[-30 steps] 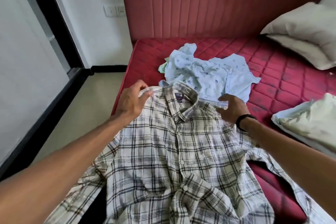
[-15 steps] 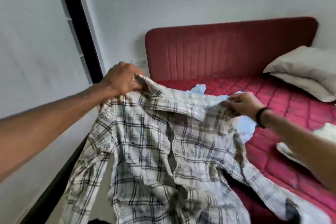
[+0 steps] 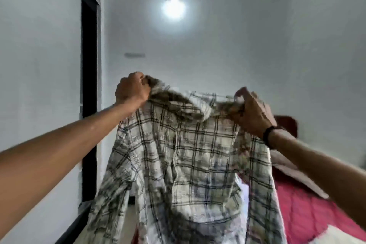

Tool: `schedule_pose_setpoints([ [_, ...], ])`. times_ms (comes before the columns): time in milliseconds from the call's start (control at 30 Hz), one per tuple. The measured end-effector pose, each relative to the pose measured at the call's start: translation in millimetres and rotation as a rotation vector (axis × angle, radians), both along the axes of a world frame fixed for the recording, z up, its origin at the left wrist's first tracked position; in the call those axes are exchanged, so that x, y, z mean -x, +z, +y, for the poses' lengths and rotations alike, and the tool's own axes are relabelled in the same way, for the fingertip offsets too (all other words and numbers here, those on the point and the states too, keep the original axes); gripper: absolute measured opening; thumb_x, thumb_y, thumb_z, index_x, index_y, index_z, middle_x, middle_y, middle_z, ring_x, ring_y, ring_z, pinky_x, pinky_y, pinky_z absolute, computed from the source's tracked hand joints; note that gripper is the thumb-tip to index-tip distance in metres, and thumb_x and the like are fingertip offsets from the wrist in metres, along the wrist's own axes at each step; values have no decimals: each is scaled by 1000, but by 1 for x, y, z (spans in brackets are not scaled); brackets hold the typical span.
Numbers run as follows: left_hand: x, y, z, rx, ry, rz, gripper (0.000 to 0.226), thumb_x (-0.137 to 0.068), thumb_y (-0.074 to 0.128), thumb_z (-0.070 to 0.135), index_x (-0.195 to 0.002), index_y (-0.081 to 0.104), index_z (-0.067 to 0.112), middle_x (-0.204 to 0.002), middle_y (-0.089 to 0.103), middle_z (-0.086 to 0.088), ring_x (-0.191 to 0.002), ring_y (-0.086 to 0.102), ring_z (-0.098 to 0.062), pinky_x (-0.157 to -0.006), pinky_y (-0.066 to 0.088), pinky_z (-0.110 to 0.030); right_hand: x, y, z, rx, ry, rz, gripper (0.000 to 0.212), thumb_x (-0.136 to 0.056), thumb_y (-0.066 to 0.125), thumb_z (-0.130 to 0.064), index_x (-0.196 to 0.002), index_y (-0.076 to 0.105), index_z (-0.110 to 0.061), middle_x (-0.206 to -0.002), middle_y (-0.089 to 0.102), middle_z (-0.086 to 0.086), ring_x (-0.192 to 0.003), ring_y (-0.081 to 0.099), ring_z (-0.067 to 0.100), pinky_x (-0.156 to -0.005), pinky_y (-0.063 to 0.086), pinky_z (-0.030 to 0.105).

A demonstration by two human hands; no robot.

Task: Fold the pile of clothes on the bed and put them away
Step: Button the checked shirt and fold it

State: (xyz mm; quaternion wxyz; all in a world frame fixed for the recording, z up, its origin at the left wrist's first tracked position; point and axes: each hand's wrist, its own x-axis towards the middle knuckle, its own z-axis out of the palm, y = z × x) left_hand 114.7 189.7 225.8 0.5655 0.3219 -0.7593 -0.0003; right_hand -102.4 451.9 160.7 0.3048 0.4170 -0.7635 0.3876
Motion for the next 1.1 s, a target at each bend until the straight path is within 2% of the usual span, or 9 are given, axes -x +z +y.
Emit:
schedule_pose_setpoints([
  [100,-16,8,17,236,-43,16,35,-104,53,47,-107,67,15,-78,72,-5,-65,68,-29,-53,46,-28,1,11,8,207,16,-90,6,-95,68,-25,-96,67,-19,-83,74,11,-63,66,20,-49,44,22],
  [233,-36,29,42,556,-128,-41,58,-93,52,73,-96,64,17,-68,63,6,-48,55,-17,-48,40,-24,0,17,11,518,93,-312,23,-104,59,-17,-91,73,-4,-70,68,9,-46,62,-2,-42,40,6],
  [367,-46,39,49,675,-58,-440,74,-88,34,85,-97,60,16,-60,57,-1,-52,56,-20,-59,52,-37,12,16,8,571,-29,-443,22,-101,59,-16,-108,74,-2,-109,73,26,-103,71,38,-87,57,40],
  [467,-46,43,42,655,-60,-347,44,-94,58,63,-105,63,21,-74,67,-6,-65,63,-27,-64,52,-39,9,23,12,626,-50,-137,19,-102,48,-20,-104,67,-17,-105,69,17,-101,63,37,-82,48,42],
  [600,-48,22,36,514,27,-650,18,-96,68,46,-97,65,28,-73,60,3,-75,66,-29,-60,42,-33,25,-1,28,113,52,324,7,-89,69,-14,-93,63,-16,-91,58,8,-82,62,37,-69,45,36],
  [700,-42,13,29,483,-84,-518,20,-95,72,27,-78,61,26,-67,58,6,-68,61,-26,-65,49,-38,29,6,50,285,-8,350,18,-82,71,3,-98,70,-5,-98,59,18,-89,54,29,-71,30,26],
  [800,-19,3,31,446,-66,-640,5,-92,73,23,-88,73,26,-91,73,-3,-87,67,-32,-75,54,-41,30,5,66,329,-20,223,7,-90,67,-11,-95,70,-7,-92,62,17,-88,59,32,-73,37,29],
  [933,37,-40,35,137,95,-694,19,-90,71,32,-107,80,30,-109,76,-2,-95,69,-31,-78,52,-33,66,-24,91,286,-3,-349,52,-92,71,-51,-64,63,-8,-49,64,0,-46,60,14,-45,46,21],
  [1100,156,-148,57,-388,-175,-546,23,-96,58,13,-109,77,11,-93,76,-7,-79,74,-28,-63,53,-29,138,-103,124,362,-231,-531,46,-92,66,-41,-71,67,-1,-62,66,11,-66,66,28,-64,56,44],
])
